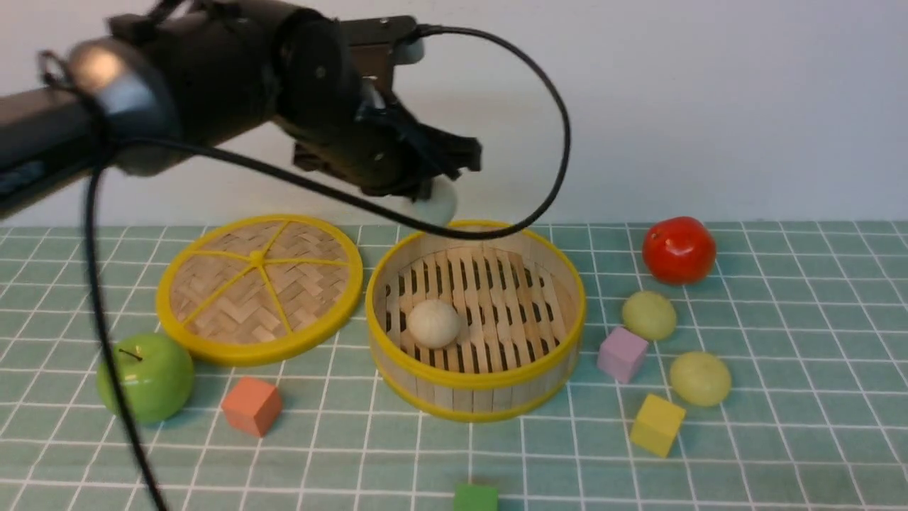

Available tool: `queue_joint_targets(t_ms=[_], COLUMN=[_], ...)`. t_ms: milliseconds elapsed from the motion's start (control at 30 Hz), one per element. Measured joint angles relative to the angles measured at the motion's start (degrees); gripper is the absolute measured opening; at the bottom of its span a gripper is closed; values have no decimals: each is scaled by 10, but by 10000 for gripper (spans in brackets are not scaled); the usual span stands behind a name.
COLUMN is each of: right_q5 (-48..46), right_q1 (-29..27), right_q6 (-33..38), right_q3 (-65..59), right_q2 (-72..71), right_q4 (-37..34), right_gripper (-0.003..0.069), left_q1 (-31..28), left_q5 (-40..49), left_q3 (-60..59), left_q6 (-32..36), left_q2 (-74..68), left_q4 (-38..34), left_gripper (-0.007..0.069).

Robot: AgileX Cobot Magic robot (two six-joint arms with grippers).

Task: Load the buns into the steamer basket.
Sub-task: Use the left arm to put the steamed stuffed bun into the steamer, then use the right arm to grab a steamed stuffed bun

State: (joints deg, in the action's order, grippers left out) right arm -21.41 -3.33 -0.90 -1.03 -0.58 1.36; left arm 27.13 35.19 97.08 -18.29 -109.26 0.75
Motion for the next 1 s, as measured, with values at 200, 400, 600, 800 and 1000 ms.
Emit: queue_joint_targets(t_ms=[200, 400, 600, 800, 1000], right_q5=[0, 0, 0, 0, 0], right_q1=[0, 0, 0, 0, 0], right_q6=[0, 0, 0, 0, 0], right_q3=[0, 0, 0, 0, 0], right_q2=[0, 0, 0, 0, 0], right_q4=[0, 0, 0, 0, 0], right_gripper=[240, 240, 240, 240, 240], left_q1=[0, 0, 0, 0, 0], left_q5=[15, 19, 17, 22, 106], left_q3=[74, 92, 92, 92, 92], left_q6=[4, -1, -4, -25, -40], left_q2=[-108, -154, -164, -162, -83], left_q4=[-1, -1, 1, 18, 62], left_gripper=[-12, -7, 31, 186, 428])
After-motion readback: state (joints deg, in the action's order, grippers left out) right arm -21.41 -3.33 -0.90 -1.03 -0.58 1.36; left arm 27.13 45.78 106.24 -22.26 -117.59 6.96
